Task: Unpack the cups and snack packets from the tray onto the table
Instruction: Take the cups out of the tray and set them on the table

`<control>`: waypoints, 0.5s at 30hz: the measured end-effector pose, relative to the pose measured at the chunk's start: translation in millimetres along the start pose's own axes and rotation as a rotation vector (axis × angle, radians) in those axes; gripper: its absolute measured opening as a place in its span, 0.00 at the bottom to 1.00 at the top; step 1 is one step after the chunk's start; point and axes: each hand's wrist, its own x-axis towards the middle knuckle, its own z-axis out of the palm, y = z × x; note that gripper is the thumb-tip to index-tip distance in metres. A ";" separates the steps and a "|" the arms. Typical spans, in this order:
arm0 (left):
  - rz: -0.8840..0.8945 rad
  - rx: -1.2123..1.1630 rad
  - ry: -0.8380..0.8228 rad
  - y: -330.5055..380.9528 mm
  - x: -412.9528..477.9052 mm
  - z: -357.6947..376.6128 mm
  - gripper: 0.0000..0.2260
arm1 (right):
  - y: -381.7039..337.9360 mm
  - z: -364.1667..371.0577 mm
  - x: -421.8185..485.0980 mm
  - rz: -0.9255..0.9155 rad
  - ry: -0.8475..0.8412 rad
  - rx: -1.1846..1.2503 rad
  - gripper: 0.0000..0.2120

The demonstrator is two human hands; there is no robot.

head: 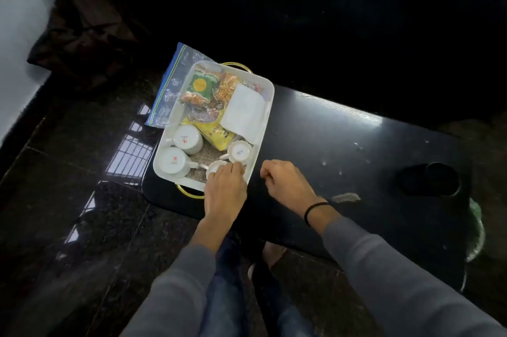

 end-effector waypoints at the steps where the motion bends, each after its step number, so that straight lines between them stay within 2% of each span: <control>1: 0.004 -0.034 0.021 -5.8 4.5 1.1 0.08 | 0.6 4.6 5.9 -0.001 0.013 0.017 0.08; 4: -0.028 -0.136 0.104 -22.3 24.1 12.0 0.13 | -0.6 16.0 29.1 -0.010 0.067 0.023 0.12; 8: -0.040 -0.322 0.104 -29.4 45.5 19.7 0.18 | -0.8 27.2 53.5 -0.033 0.113 0.120 0.23; 15: 0.046 -0.176 0.092 -48.6 58.4 31.4 0.23 | 8.7 46.2 80.8 -0.092 0.089 0.278 0.32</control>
